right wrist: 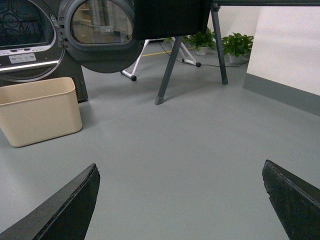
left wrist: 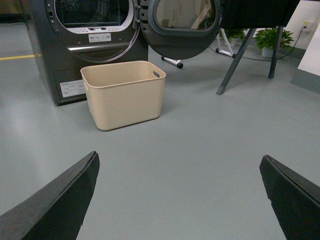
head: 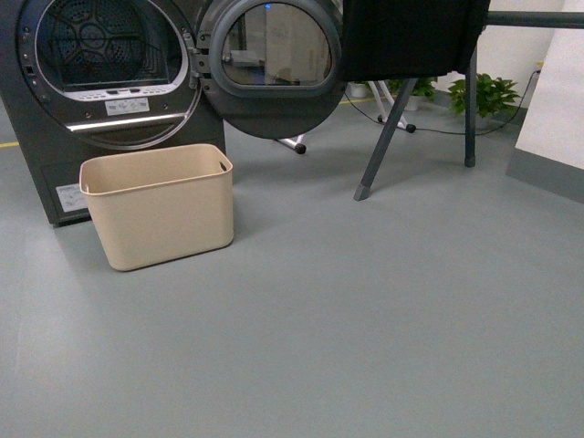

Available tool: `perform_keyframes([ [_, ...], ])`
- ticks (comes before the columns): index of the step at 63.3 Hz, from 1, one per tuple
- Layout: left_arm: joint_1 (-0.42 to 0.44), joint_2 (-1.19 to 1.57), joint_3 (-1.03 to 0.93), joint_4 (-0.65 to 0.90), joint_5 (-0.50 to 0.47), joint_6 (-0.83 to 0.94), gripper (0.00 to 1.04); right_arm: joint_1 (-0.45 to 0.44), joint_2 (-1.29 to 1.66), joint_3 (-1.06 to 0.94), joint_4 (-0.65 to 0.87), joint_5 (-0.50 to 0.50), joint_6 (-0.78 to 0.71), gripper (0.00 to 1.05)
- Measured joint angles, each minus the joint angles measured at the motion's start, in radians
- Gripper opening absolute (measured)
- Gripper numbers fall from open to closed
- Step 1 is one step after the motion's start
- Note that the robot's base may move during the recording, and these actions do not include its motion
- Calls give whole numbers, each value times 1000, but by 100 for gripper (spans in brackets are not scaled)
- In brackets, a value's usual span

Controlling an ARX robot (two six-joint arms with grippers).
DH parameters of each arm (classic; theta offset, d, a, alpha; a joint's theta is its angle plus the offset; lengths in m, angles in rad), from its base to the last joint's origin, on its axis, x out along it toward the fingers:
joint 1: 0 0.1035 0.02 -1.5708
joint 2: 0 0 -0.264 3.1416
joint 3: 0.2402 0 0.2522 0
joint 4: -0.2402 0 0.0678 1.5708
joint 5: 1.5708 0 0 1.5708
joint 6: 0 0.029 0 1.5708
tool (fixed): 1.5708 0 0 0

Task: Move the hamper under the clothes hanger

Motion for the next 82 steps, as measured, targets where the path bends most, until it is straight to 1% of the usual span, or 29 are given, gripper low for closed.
perform_keyframes([
  [82, 0, 0, 0, 0, 1, 0, 98, 0, 0, 0, 0, 0, 0, 97],
])
